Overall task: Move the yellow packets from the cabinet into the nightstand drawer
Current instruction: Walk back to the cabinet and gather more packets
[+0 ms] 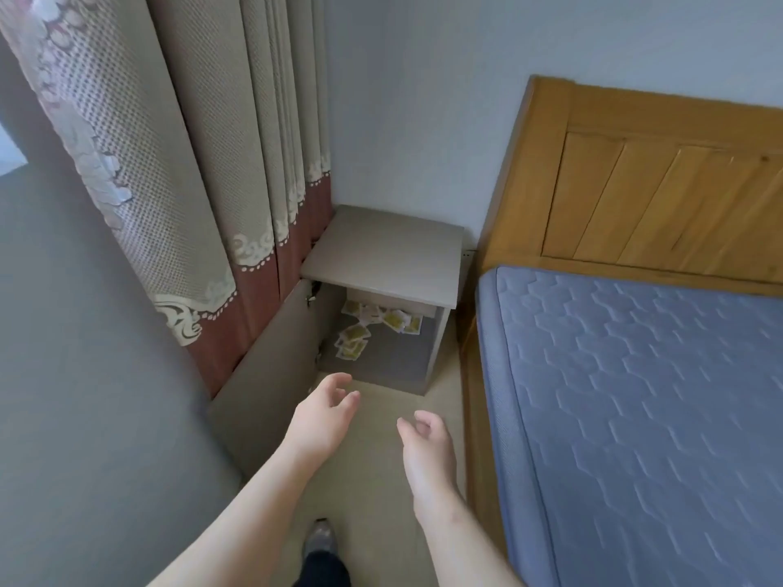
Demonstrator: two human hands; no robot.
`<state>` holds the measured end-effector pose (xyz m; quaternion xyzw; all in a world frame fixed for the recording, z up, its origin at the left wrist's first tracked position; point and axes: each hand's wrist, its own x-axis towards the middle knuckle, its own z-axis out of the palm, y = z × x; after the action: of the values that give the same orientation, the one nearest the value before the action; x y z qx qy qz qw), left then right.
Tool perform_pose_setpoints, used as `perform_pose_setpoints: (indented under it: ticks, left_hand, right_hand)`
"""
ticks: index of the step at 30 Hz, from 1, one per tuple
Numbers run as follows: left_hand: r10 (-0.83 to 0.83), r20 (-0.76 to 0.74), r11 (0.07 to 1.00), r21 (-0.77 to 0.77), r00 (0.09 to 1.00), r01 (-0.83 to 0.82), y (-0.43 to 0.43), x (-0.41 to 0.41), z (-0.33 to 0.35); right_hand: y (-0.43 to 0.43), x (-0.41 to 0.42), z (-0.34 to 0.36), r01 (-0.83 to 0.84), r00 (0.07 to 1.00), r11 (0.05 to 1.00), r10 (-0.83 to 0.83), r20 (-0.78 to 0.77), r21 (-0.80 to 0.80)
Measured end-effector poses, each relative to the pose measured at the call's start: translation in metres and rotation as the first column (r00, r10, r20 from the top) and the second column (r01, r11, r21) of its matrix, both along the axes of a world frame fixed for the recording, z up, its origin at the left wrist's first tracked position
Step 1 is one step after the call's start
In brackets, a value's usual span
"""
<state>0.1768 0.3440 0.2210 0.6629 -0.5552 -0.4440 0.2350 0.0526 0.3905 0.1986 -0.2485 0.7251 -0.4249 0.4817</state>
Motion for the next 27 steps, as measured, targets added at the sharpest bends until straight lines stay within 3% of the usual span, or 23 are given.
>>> perform_pose_setpoints:
  ticks: [15,20,27]
  left_hand:
    - [-0.071,0.056,0.982,0.181,0.996,0.06,-0.315,-0.015,-0.135]
    - [-0.058,0.099,0.97,0.24,0.993,0.033,-0.382,-0.029,-0.235]
    - [-0.106,0.226,0.985,0.154,0.968,0.072,-0.473,-0.044,-0.434]
  right_hand:
    - [-0.319,-0.011,-0.128,-0.131,0.983,0.981,0.148,-0.112,0.143]
    - [-0.391,-0.032,-0.236,-0.239,0.946,0.945,0.278,-0.168,0.222]
    - [-0.486,-0.056,-0.442,-0.358,0.861,0.898,0.424,-0.282,0.256]
